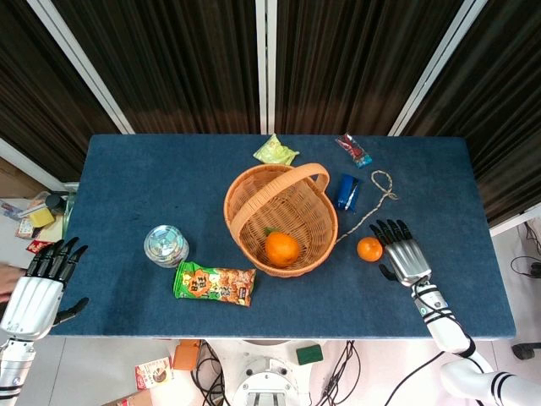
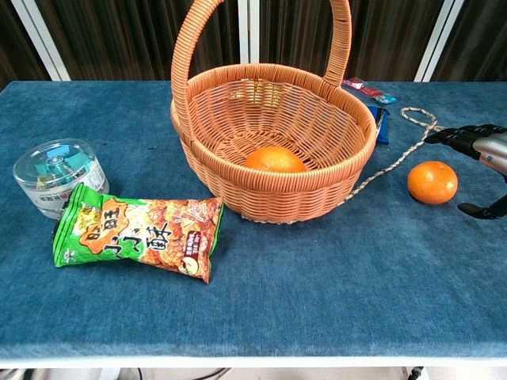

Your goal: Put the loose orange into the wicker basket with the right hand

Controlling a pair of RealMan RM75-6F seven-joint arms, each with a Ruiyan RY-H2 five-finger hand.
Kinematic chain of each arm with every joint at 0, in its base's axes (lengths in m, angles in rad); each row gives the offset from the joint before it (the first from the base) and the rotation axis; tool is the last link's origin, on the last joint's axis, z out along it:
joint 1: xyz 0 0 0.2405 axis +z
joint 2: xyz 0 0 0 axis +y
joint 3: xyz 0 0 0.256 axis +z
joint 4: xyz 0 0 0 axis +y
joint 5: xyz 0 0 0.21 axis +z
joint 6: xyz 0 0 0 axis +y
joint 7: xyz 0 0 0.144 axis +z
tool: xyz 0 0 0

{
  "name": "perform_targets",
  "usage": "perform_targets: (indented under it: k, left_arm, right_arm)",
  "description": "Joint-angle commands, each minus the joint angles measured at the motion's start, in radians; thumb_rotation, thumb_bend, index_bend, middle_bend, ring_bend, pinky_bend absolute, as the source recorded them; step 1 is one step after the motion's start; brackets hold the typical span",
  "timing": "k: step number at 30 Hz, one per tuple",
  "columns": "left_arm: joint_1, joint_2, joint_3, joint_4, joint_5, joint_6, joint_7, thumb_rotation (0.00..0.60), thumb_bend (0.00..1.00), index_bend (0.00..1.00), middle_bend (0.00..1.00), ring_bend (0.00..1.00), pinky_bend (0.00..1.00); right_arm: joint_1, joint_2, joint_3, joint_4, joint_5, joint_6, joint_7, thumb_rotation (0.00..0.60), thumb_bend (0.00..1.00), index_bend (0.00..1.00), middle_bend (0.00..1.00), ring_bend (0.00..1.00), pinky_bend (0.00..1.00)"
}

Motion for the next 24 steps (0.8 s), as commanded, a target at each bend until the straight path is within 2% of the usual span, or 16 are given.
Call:
perform_targets:
  k: [1,5,9,15,17,22,24]
  left_arm:
    - [0.000,0.000,0.000,0.001,0.001,-0.001,0.000,0.600,0.13,0.11,0.02,0.00,0.12]
    - [0.000,0.000,0.000,0.001,0.002,0.001,-0.001,0.600,0.13,0.10,0.02,0.00,0.12]
    - [0.001,0.001,0.000,0.001,0.006,0.006,-0.002,0.600,0.13,0.10,0.03,0.00,0.12]
    - [0.000,0.001,0.002,0.003,0.006,0.004,-0.005,0.600,0.13,0.10,0.02,0.00,0.12]
    - [0.000,0.003,0.002,0.003,0.007,0.004,-0.007,0.600,0.13,0.10,0.02,0.00,0.12]
    - [0.000,0.003,0.002,0.004,0.007,0.003,-0.008,0.600,0.13,0.10,0.02,0.00,0.12]
    - [0.001,0.004,0.002,0.004,0.008,0.006,-0.010,0.600,0.13,0.10,0.02,0.00,0.12]
  right_arm:
    - [0.003,-0.003,-0.002,0.003,0.004,-0.004,-0.001,0.600,0.33,0.00,0.03,0.00,0.05]
    - [0.010,-0.010,-0.006,0.006,0.008,-0.008,-0.002,0.600,0.33,0.00,0.03,0.00,0.07]
    - [0.013,-0.018,-0.009,0.012,0.009,-0.004,-0.003,0.600,0.33,0.01,0.05,0.00,0.15]
    - [0.021,-0.039,-0.008,0.033,0.020,-0.008,-0.015,0.600,0.35,0.13,0.12,0.04,0.29]
    - [0.028,-0.045,-0.011,0.043,0.014,-0.009,-0.012,0.600,0.36,0.18,0.14,0.06,0.30]
    - [0.031,-0.057,-0.016,0.066,-0.009,0.017,-0.004,0.600,0.38,0.48,0.34,0.24,0.41]
    - [0.027,-0.059,-0.018,0.075,-0.031,0.051,0.009,0.600,0.39,0.57,0.38,0.28,0.44]
